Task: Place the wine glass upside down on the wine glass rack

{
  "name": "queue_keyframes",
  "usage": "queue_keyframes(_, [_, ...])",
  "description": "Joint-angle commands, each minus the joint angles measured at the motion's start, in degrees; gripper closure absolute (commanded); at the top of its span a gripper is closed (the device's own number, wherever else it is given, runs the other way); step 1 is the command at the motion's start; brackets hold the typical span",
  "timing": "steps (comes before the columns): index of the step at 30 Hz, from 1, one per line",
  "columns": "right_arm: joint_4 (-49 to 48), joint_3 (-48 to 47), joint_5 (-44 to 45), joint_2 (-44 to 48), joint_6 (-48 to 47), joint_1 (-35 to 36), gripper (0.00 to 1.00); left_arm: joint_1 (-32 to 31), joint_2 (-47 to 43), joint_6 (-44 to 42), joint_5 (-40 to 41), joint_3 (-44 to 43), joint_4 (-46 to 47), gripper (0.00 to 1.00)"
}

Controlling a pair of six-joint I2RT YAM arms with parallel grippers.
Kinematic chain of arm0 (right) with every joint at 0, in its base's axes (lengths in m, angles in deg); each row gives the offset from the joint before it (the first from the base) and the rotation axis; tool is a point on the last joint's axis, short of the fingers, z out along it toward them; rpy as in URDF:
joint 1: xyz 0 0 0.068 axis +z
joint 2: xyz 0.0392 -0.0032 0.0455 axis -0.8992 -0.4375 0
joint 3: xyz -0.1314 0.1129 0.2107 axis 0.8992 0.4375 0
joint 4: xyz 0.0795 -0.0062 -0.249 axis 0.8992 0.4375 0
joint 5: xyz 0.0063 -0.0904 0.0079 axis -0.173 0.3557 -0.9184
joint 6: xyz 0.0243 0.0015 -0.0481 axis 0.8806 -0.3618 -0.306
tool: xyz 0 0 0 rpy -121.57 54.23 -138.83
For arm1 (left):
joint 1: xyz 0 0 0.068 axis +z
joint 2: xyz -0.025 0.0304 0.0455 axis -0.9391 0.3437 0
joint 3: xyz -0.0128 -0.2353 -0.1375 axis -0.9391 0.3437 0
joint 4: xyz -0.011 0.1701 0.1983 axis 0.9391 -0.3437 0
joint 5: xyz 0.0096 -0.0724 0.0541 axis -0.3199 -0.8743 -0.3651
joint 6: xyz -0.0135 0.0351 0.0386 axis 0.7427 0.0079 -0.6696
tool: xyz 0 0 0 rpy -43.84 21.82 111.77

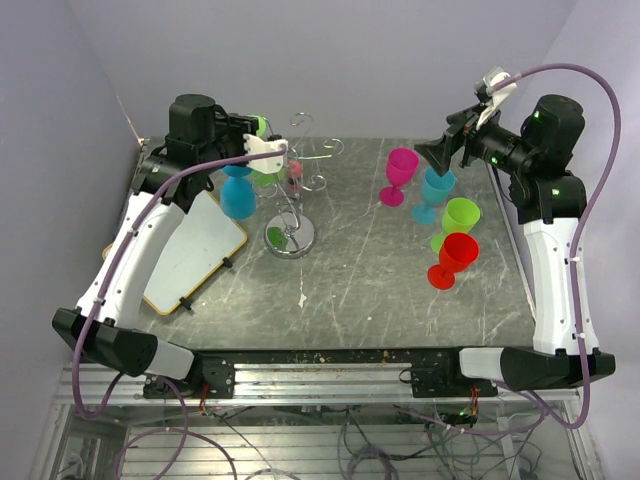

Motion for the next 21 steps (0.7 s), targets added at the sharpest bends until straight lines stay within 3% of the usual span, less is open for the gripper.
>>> queue_keyframes(1, [-0.30, 0.58, 2.45, 0.45, -1.70, -0.44, 0.07, -0.52, -2.22, 3.59, -0.69, 0.13, -0.11, 0.41])
queue_keyframes(10, [1.72, 3.79, 11.71, 0.93, -6.95, -0.46, 0.06, -0.55, -5.54, 16.57, 3.98, -0.23, 5.57, 0.33])
queue_keyframes(12, [1.47, 5.45, 14.24, 1.07, -7.58, -0.44, 0.05, -0.56, -6.38, 21.16, 6.49, 0.05, 7.60, 0.18])
queue_keyframes(15, [0.77, 8.62, 18.70, 1.84, -7.94, -0.48, 0.05, -0.48, -7.81, 29.64, 10.66, 1.34, 10.30, 0.02])
queue_keyframes(21, [2.35, 14.82, 29.14, 4.06, -11.46, -0.95, 0.04, -0.28, -10.23, 41.30, 18.92, 2.35, 9.05, 0.00])
